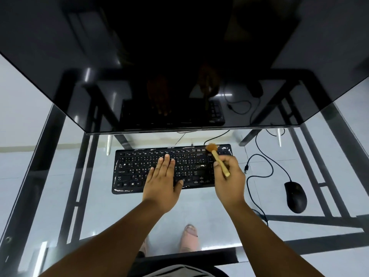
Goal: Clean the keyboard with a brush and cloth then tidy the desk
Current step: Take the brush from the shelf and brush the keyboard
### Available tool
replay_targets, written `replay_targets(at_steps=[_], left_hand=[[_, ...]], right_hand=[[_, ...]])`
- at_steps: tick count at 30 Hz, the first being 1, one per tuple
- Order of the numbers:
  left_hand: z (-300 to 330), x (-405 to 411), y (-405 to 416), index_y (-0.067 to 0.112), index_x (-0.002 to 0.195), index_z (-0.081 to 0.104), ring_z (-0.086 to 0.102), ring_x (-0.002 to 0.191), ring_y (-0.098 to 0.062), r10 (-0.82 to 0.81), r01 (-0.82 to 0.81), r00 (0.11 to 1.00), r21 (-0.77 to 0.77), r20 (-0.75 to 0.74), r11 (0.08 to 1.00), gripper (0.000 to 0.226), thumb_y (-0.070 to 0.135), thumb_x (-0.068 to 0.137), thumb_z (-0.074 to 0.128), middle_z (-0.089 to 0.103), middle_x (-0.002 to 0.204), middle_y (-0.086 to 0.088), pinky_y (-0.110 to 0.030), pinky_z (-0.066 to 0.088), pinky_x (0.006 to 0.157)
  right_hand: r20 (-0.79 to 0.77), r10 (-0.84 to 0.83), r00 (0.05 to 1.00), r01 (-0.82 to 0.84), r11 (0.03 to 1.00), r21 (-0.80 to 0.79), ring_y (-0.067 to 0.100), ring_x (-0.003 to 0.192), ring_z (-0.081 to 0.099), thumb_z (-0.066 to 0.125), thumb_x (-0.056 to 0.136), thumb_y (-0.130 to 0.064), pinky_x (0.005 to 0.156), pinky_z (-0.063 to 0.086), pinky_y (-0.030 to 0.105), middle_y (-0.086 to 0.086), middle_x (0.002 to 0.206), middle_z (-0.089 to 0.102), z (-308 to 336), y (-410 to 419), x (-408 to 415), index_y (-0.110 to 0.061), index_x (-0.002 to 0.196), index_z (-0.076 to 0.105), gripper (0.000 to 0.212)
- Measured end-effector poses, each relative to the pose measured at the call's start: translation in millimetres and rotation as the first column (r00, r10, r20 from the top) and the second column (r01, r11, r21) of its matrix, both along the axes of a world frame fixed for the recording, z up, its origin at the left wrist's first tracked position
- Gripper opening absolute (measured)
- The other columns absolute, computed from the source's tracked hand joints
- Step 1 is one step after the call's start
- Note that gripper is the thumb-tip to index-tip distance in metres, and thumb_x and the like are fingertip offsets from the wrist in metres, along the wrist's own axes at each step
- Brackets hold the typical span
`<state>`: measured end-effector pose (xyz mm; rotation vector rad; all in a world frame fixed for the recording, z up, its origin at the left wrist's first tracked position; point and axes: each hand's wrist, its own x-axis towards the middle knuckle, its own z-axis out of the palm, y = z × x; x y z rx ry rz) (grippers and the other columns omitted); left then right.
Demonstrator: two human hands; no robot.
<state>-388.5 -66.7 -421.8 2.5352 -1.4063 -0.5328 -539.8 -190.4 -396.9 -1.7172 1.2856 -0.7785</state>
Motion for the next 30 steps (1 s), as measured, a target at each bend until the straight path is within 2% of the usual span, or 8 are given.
replay_targets(at_steps=[3, 8, 12, 16, 20, 23, 28, 30], left_hand=[[0, -5, -3, 0.02, 0.155, 0.006, -0.012, 0.148, -0.014, 0.024, -0.025, 1.0, 0.014, 0.008, 1.0, 0.07, 0.053, 0.098, 0.03, -0.009, 0.162, 0.004, -0.035, -0.006, 0.118], [2, -11, -8, 0.018, 0.155, 0.003, -0.014, 0.148, -0.015, 0.066, -0.066, 0.998, 0.029, -0.002, 0.997, 0.071, 0.052, 0.098, 0.029, -0.011, 0.162, 0.003, -0.037, -0.004, 0.121], [2, -13, -9, 0.018, 0.155, 0.005, -0.013, 0.148, -0.015, 0.089, -0.088, 0.996, 0.019, -0.013, 0.996, 0.072, 0.052, 0.098, 0.031, -0.009, 0.162, 0.003, -0.037, -0.003, 0.121], [-1, -15, -11, 0.018, 0.155, 0.007, -0.011, 0.149, -0.016, 0.105, -0.105, 0.994, 0.014, -0.004, 0.994, 0.071, 0.051, 0.097, 0.033, -0.008, 0.162, 0.003, -0.038, -0.001, 0.121], [-2, -16, -12, 0.018, 0.155, 0.007, -0.011, 0.149, -0.016, 0.114, -0.114, 0.993, 0.018, 0.006, 0.993, 0.071, 0.051, 0.097, 0.033, -0.008, 0.162, 0.003, -0.037, -0.001, 0.121], [-1, -16, -13, 0.018, 0.155, 0.007, -0.011, 0.149, -0.016, 0.119, -0.119, 0.993, 0.013, 0.0, 0.993, 0.071, 0.05, 0.097, 0.033, -0.008, 0.162, 0.003, -0.037, -0.002, 0.12], [-1, -14, -9, 0.019, 0.154, 0.009, -0.01, 0.149, -0.014, 0.105, -0.105, 0.994, -0.007, -0.03, 0.994, 0.069, 0.049, 0.098, 0.035, -0.007, 0.162, 0.005, -0.036, -0.001, 0.121], [0, -11, -4, 0.019, 0.155, 0.009, -0.008, 0.149, -0.014, 0.102, -0.103, 0.994, -0.012, -0.036, 0.995, 0.068, 0.049, 0.098, 0.034, -0.005, 0.162, 0.005, -0.035, -0.001, 0.12]], right_hand=[[-0.027, 0.128, 0.991, -0.128, 0.992, 0.002, 0.008, 0.056, 0.051, 0.062, 0.09, -0.013, 0.052, 0.042, 0.023, -0.007, 0.068, 0.063, -2, -2, -10, -0.026, 0.093, 0.063, 0.013], [-0.01, -0.102, 0.995, 0.102, 0.995, 0.02, 0.016, 0.066, 0.06, 0.059, 0.091, -0.017, 0.06, 0.051, 0.034, -0.007, 0.074, 0.065, -4, -14, -21, -0.025, 0.097, 0.059, 0.009], [-0.016, 0.085, 0.996, -0.085, 0.996, 0.005, 0.01, 0.054, 0.049, 0.062, 0.09, -0.014, 0.052, 0.042, 0.026, -0.009, 0.062, 0.059, 0, -12, -25, -0.026, 0.091, 0.062, 0.012], [-0.053, -0.083, 0.995, 0.083, 0.996, -0.012, 0.017, 0.066, 0.059, 0.059, 0.09, -0.017, 0.06, 0.049, 0.033, -0.009, 0.074, 0.064, -5, -17, -32, -0.027, 0.092, 0.056, 0.011], [-0.059, 0.07, 0.996, -0.07, 0.998, -0.004, 0.016, 0.06, 0.056, 0.061, 0.089, -0.014, 0.055, 0.044, 0.029, -0.008, 0.067, 0.063, -3, -12, -35, -0.028, 0.088, 0.058, 0.014], [-0.062, -0.085, 0.994, 0.085, 0.996, -0.001, 0.018, 0.065, 0.059, 0.059, 0.09, -0.016, 0.059, 0.048, 0.033, -0.007, 0.071, 0.064, -6, -15, -37, -0.029, 0.09, 0.054, 0.013], [0.011, 0.177, 0.984, -0.177, 0.984, -0.006, 0.008, 0.051, 0.044, 0.062, 0.09, -0.011, 0.049, 0.037, 0.021, -0.008, 0.059, 0.057, 1, -8, -32, -0.023, 0.089, 0.062, 0.011], [-0.042, 0.072, 0.997, -0.073, 0.997, -0.022, 0.011, 0.056, 0.051, 0.061, 0.089, -0.013, 0.053, 0.042, 0.026, -0.01, 0.065, 0.06, -5, -10, -32, -0.025, 0.089, 0.061, 0.012]])
